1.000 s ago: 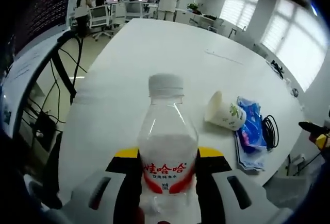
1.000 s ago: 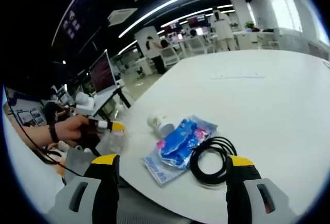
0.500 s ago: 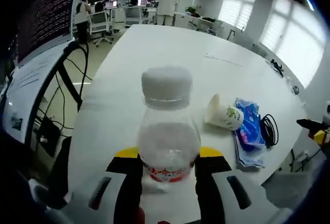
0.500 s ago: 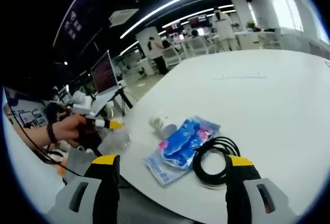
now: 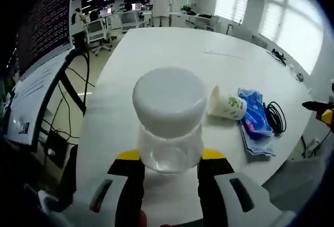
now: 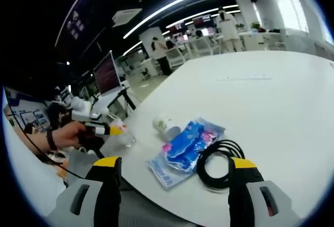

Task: Arrange the tabletop items into an orderly group along one side of the table until the central work area is clear of visible clutter.

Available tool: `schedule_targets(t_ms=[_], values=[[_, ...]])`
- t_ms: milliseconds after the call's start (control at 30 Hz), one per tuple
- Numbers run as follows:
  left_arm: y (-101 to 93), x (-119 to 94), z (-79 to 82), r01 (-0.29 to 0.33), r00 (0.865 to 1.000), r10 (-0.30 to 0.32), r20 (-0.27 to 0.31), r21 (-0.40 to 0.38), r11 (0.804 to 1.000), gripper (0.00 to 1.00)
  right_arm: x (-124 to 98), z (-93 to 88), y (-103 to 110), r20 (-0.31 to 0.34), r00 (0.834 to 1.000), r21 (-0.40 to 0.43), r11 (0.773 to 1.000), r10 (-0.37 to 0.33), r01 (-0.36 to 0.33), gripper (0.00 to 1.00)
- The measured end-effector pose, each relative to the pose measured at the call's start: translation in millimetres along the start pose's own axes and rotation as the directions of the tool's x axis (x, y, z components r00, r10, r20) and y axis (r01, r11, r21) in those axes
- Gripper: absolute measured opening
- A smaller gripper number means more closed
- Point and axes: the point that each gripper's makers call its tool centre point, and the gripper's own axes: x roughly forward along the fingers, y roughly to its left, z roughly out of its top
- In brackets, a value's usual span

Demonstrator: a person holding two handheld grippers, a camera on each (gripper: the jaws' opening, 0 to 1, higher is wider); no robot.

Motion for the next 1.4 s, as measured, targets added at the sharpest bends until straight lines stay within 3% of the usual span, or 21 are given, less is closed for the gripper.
schedule_targets(t_ms=[367, 833, 1000, 1400], values=[[-6.9, 4, -1.5, -0.015, 0.998, 0.018, 0.060, -0.044, 0.999, 0.39, -2, -6.5, 1, -0.010, 1.000, 0.009, 1.000, -0.002, 0.002, 0.86], [-5.4, 6, -8.0, 0.011, 0.997, -0.005, 0.076, -0.080, 0.997, 0.39, 0, -6.4, 0, -0.011, 1.000, 0.017, 1.000, -0.003, 0.003, 0.86], [-7.3, 9, -15.9, 0.029, 0.998, -0.024, 0.058, -0.094, 0.995, 0.40, 1, -6.0, -3, -0.016, 1.000, 0.012, 1.000, -0.002, 0.002, 0.86], [-12.1, 8, -10.9, 0.087, 0.994, -0.086, 0.072, -0.009, 0.996, 0.43, -1, -5.9, -1, -0.024, 1.000, 0.009, 1.000, -0.007, 0.007, 0.86]])
